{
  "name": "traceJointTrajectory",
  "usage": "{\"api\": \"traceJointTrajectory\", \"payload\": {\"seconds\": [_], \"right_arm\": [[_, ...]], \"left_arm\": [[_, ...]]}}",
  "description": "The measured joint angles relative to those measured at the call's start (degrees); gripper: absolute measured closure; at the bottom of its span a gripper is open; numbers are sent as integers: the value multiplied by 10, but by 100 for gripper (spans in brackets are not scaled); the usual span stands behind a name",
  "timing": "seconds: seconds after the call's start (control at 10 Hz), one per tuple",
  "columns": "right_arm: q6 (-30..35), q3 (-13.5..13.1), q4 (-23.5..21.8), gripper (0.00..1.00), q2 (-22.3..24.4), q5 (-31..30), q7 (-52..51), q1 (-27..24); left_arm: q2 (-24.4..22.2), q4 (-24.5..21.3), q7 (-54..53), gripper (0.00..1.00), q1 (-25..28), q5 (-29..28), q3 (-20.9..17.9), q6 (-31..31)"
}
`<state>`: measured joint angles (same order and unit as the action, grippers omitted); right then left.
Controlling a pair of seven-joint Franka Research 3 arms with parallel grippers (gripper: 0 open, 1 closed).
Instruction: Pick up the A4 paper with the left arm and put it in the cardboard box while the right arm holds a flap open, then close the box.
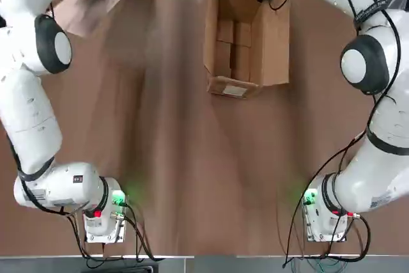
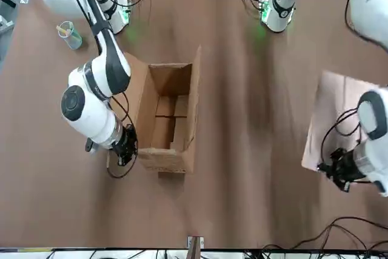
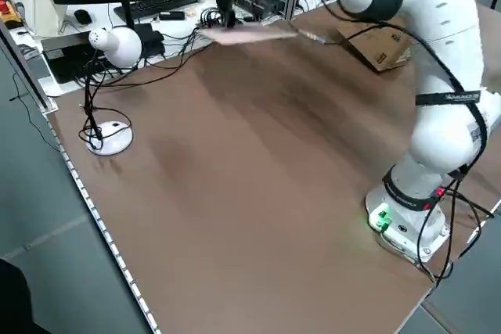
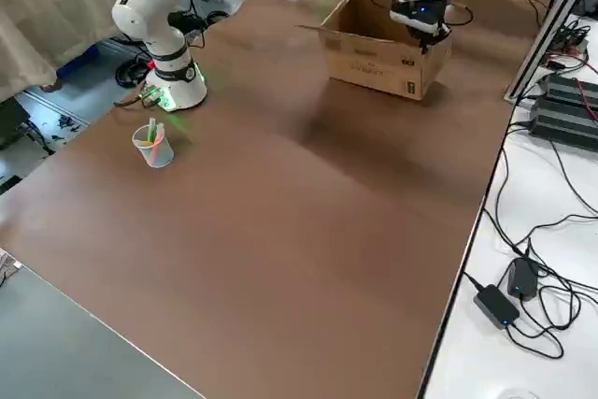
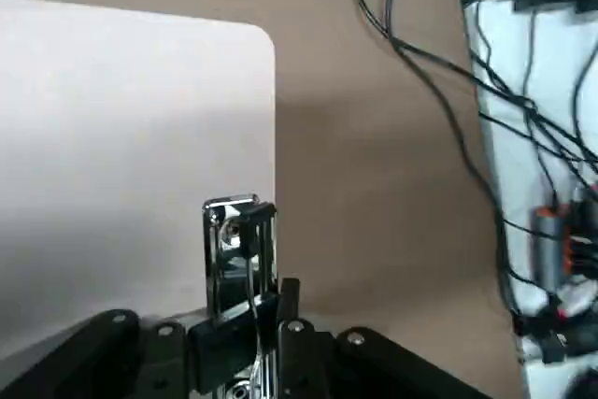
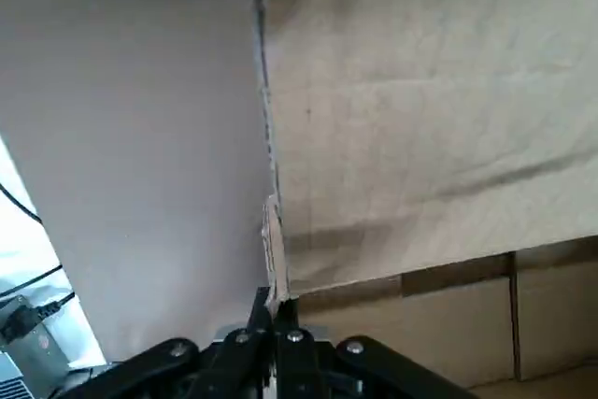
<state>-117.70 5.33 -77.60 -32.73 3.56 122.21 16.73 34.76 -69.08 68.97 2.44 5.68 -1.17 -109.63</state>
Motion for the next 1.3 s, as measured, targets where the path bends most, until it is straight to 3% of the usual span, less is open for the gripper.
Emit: {"api": "traceJointTrajectory", "payload": {"seconds": [0.2, 0.5, 0.8, 1.0, 1.3], "right_arm": [[-13, 0, 0, 96, -12, -16, 19, 17], [-22, -1, 1, 96, -29, -28, 14, 26], [-28, -1, 1, 96, -36, -37, 9, 43], [-32, -1, 1, 96, -39, -38, 9, 46], [-36, -5, 1, 86, -41, -44, 8, 46]], "left_arm": [[-54, -1, -1, 97, -9, -1, 1, 63], [-100, -2, 33, 97, -46, -1, 4, 87], [-113, -3, 123, 97, -107, -4, 5, 76], [-119, -3, 199, 97, -145, -6, 6, 29], [-130, 2, 286, 97, -205, -37, 6, 9]]}}
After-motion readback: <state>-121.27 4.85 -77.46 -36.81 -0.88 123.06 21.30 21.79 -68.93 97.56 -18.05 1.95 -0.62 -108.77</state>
